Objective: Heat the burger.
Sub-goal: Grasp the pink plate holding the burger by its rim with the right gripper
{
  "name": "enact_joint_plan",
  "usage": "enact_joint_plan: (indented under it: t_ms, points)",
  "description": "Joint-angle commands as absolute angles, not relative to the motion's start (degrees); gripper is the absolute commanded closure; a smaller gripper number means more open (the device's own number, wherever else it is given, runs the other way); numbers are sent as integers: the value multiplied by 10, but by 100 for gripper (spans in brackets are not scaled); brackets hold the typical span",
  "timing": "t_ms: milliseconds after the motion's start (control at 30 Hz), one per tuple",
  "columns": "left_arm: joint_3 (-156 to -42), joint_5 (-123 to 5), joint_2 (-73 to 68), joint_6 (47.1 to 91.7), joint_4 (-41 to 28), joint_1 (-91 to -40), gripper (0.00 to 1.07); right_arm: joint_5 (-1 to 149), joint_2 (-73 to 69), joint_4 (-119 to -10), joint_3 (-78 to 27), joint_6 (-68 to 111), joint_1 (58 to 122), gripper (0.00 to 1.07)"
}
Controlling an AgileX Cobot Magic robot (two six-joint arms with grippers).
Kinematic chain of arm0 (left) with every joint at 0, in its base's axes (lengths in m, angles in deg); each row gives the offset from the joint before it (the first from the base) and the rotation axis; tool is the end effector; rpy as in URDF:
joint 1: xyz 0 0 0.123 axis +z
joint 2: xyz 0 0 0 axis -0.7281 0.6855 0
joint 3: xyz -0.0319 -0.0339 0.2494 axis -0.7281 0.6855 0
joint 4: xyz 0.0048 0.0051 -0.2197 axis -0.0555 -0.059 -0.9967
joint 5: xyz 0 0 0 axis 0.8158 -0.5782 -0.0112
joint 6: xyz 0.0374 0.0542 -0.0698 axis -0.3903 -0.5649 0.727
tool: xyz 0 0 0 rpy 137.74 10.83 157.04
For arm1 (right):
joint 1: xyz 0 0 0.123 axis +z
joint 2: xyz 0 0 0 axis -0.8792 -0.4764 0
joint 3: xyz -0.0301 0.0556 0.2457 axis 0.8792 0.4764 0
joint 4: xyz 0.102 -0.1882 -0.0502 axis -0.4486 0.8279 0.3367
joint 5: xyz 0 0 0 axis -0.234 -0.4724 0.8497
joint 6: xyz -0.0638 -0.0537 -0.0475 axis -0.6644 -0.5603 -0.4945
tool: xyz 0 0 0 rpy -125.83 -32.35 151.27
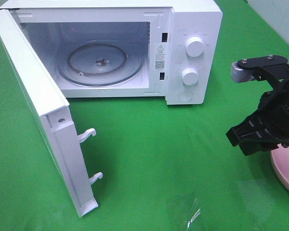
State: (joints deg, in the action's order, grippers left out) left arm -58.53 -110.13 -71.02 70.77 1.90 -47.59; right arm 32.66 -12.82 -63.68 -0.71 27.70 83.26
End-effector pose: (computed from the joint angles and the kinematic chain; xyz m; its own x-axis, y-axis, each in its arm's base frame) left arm -0.0012 -0.0089 0.2618 -0.4567 -0.0006 -0.8896 0.0947 0.9943 -0.0492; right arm 0.2092 0.0825 0.1926 -0.8789 -0.3273 -0.3469 -0.3487 0.9372 -0.0008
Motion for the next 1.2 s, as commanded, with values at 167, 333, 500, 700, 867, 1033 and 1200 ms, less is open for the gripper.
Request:
enact_joint_plan:
  t_ms: [167, 333, 500, 700, 867, 1033, 1200]
  points:
    - [-585, -1093, -719, 707, 16, -476, 9, 327, -125, -591, -12, 276, 829, 24]
    - [-585, -1093, -719, 707, 16, -476, 9, 309, -125, -557, -12, 300, 829, 16]
    - [-585, -1093, -719, 707, 16, -476, 9, 285, -125, -510, -12, 355, 829, 18]
    - [-585, -1093, -719, 707, 16, -476, 9, 284, -125, -496, -10, 380, 802, 22]
    - [-585, -1093, -719, 707, 16, -476, 9, 287, -128, -496, 5, 380, 762, 27]
    - [-585, -1093, -719, 707, 16, -476, 9, 288, -143, -505, 11, 380, 745, 28]
    - [-585, -1093, -719, 707, 16, -476, 9, 299, -183, -515, 11, 378, 742, 29]
